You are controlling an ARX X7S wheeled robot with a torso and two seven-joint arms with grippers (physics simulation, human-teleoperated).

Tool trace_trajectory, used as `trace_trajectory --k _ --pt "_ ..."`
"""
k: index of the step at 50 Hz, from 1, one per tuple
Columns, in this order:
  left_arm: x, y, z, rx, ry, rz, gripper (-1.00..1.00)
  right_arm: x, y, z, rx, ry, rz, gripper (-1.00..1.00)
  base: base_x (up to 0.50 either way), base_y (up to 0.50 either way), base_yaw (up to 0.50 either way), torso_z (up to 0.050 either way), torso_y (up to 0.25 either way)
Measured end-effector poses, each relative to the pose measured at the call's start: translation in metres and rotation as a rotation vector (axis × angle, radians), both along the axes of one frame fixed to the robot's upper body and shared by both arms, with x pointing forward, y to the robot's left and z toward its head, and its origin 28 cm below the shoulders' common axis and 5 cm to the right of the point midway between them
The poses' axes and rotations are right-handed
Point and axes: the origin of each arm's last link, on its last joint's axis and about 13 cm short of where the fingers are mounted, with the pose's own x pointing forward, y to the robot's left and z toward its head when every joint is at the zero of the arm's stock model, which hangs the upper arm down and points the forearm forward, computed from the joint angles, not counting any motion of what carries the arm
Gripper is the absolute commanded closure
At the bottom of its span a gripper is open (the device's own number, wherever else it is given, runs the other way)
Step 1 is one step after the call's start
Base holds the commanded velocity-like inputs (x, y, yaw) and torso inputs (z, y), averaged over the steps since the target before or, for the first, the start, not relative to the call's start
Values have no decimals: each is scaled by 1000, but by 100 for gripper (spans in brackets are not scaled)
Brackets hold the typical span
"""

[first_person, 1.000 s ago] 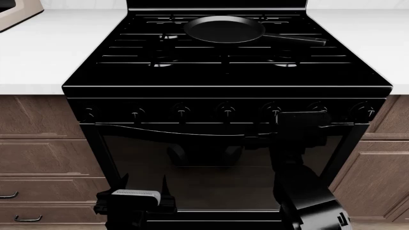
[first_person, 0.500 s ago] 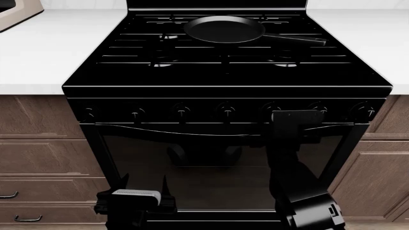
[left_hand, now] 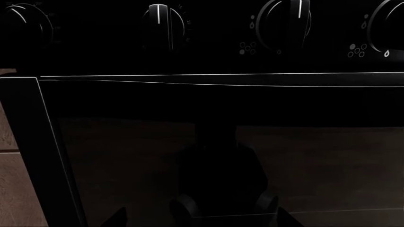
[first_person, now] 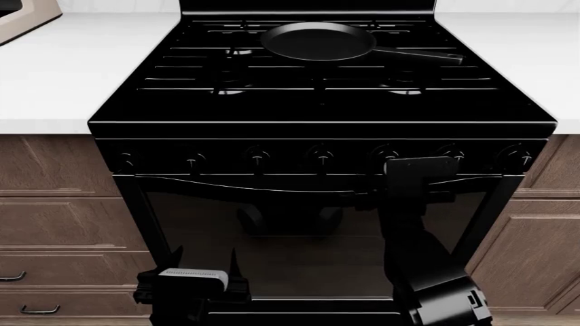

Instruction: Turn on the center burner of the stove.

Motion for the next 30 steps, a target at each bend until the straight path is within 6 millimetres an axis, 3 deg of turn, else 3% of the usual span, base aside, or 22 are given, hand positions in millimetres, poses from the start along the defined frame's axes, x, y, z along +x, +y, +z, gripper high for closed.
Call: trace_trajectory --k 30 --pt "0 0 0 0 2 0 -100 0 -10 -10 -295 -50 9 100 -3 0 -1 0 3"
